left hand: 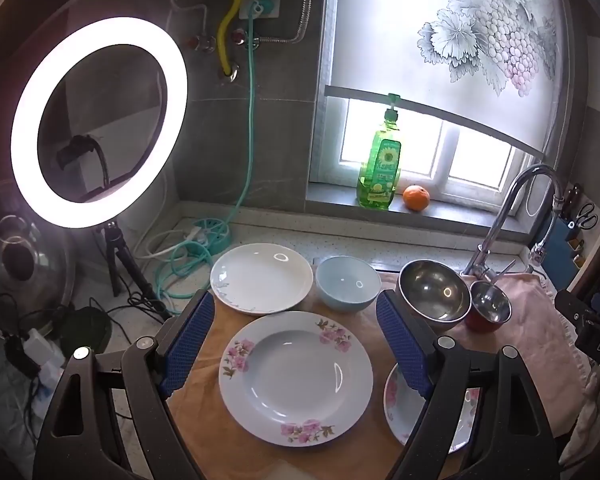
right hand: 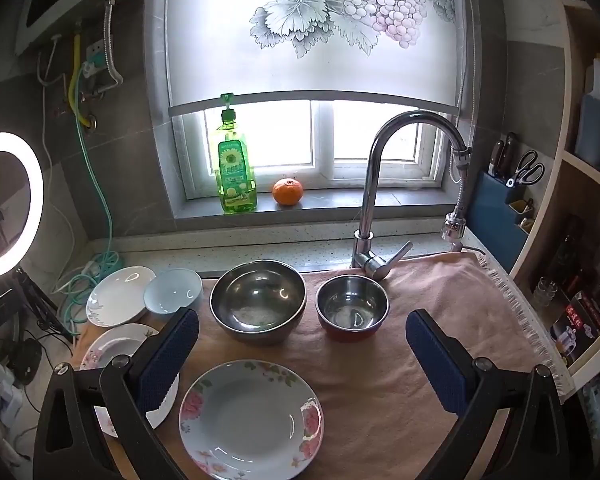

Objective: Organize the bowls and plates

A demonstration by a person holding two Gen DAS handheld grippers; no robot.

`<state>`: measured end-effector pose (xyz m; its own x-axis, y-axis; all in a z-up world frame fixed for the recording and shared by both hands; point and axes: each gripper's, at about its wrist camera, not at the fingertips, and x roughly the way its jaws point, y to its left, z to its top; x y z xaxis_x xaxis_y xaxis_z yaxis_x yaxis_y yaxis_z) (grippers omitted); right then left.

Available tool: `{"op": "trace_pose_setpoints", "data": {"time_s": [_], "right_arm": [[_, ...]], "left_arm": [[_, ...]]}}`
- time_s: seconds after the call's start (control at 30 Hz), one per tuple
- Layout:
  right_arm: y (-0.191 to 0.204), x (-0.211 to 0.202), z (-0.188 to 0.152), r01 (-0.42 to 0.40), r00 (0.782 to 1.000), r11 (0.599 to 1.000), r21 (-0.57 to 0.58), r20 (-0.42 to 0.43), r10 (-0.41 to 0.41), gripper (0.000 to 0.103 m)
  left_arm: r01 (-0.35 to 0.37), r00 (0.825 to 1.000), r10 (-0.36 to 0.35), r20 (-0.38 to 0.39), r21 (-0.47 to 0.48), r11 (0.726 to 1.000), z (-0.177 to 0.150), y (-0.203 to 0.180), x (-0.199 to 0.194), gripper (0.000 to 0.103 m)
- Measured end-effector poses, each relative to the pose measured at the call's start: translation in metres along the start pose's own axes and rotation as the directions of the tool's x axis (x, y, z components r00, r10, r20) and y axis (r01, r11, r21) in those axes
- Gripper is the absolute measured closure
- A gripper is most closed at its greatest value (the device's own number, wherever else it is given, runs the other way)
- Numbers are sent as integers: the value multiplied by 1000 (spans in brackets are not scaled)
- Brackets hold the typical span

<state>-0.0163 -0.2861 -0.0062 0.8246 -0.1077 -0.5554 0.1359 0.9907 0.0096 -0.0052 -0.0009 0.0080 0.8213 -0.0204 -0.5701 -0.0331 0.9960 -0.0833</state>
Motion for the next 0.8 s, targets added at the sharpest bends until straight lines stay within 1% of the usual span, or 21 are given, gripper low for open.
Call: {"op": "trace_pose_setpoints", "data": {"time_s": [0.13,0.2,0.27,0.37,0.8], "right_arm": [[-3,0,-4,-2,1000,1000,7,-12,2,1],[8,7,0,20,999,1000,-24,-33,-21,1],[8,3,-2,11,1000,1000,-16,-14,-12,1],[4,1,-3,-2,1000,1000,-1,-8,2,1],[7,1,-4,-12,1000,1000,4,-7,12,1]], "left_arm": [[6,1000,-6,-4,1,1000,1,-2,1,20],[10,1000,-10,-6,3,1000,1,-3,2,20],[12,1000,-12,-6,6,1000,0,-4,2,20],[16,1000,-16,-10,9,1000,0,-4,3,20],[24,1000,-23,-14,5,1000,0,-2,3,20]]}}
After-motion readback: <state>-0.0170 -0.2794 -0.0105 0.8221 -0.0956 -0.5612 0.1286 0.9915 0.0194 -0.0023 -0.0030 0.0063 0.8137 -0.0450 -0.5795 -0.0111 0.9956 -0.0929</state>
